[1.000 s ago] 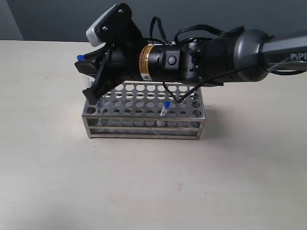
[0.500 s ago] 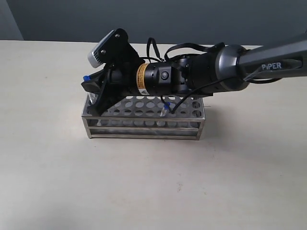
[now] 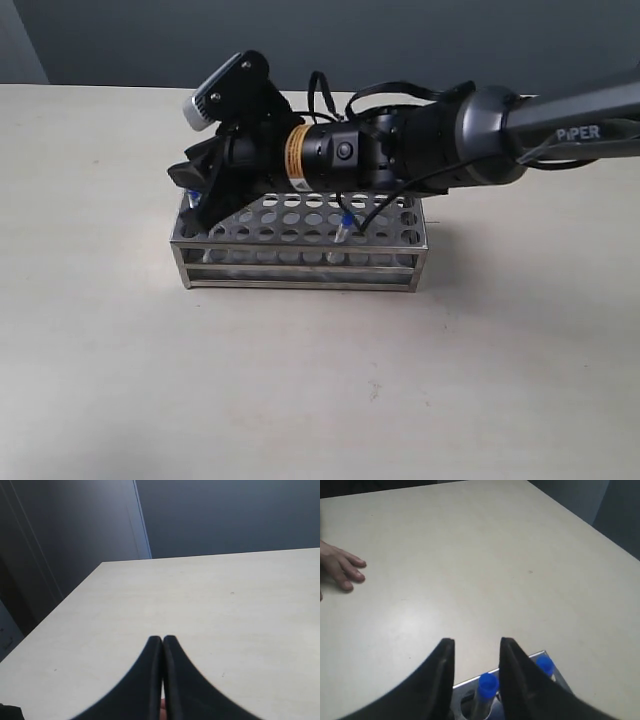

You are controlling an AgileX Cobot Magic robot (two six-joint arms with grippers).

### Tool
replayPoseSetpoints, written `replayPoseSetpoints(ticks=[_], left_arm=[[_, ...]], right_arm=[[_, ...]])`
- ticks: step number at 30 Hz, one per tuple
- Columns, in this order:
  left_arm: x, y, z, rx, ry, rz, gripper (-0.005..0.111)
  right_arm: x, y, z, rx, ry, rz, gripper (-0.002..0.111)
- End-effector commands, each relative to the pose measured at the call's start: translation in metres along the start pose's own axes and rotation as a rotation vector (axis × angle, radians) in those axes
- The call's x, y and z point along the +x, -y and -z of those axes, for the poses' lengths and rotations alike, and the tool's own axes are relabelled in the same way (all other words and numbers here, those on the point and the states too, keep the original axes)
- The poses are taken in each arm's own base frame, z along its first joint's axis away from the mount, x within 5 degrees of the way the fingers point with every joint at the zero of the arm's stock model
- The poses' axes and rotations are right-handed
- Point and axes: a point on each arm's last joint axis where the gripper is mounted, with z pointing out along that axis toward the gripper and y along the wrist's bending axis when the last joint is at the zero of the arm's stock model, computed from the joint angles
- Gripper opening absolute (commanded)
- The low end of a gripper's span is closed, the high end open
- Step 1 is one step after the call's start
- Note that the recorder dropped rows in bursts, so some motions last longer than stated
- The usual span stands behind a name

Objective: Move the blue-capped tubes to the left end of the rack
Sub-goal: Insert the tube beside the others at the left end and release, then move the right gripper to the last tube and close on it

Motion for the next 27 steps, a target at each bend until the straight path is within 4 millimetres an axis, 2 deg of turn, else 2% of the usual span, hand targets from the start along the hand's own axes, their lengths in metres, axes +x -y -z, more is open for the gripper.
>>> replayPoseSetpoints(ticks=[1,4,7,11,15,21,24,27], left_arm=[[-0.001,0.0,0.001,0.001,0.01,-0.001,0.001],[-0.001,0.0,0.001,0.001,0.01,-0.001,0.001],[-0.001,0.0,0.001,0.001,0.01,-0.001,0.001],[-0.001,0.0,0.001,0.001,0.01,-0.001,0.001],[-0.001,0.0,0.001,0.001,0.01,-0.001,0.001],[-0.001,0.0,0.001,0.001,0.01,-0.001,0.001],[-0.001,0.0,0.001,0.001,0.01,-0.001,0.001],[-0.001,0.0,0.001,0.001,0.01,-0.001,0.001]], right_arm=[[-0.04,0.004,0.029,0.089,0.029,0.007,0.031],[-0.066,0.002,0.059,0.153,0.051,0.066,0.031],[-0.082,-0.008,0.094,0.19,0.081,0.117,0.031],[-0.085,-0.021,0.133,0.226,0.092,0.135,0.031],[-0.061,-0.026,0.151,0.284,-0.001,0.115,0.031],[-0.022,-0.034,0.147,0.25,-0.095,0.041,0.031],[-0.013,-0.033,0.148,0.199,-0.03,-0.015,0.031],[-0.005,-0.018,0.157,0.242,0.173,-0.111,0.031]])
